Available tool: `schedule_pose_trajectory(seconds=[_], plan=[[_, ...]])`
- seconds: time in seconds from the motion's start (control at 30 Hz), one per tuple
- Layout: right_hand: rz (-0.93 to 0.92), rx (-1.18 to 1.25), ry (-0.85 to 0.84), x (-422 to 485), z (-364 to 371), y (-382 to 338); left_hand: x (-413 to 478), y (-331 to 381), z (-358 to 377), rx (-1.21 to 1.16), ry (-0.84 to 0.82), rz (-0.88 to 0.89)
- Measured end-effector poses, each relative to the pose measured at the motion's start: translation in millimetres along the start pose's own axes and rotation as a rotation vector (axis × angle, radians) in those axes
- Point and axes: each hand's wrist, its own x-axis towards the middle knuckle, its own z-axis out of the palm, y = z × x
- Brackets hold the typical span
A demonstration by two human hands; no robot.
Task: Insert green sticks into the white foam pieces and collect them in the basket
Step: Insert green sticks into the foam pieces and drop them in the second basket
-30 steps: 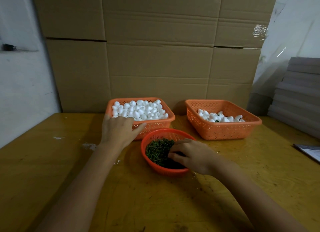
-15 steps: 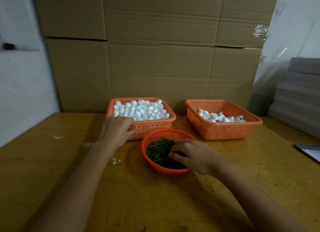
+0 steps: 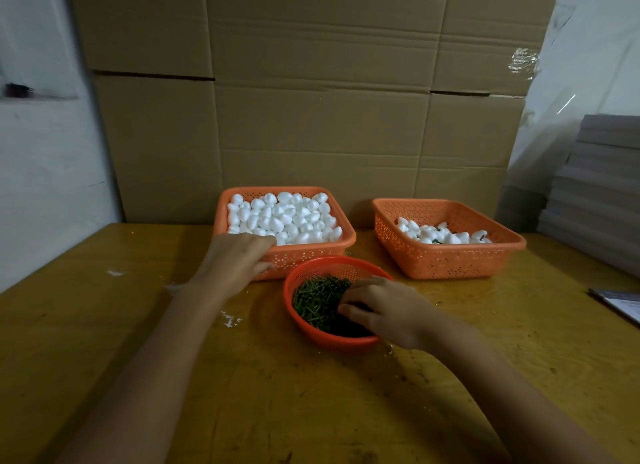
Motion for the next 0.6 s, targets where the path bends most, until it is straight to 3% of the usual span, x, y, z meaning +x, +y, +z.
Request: schedule_pose_trajectory(seconds=[0.3,0.6], plan=[[-0.008,0.002,0.001,-0.5,0.2,0.0,0.8,0.5,1.4,0.015,-0.063,0.078],[-0.004,0.000,0.001,0.1,0.6,0.4,3.9,-3.6,2.2,-0.113,-0.033,0.036]])
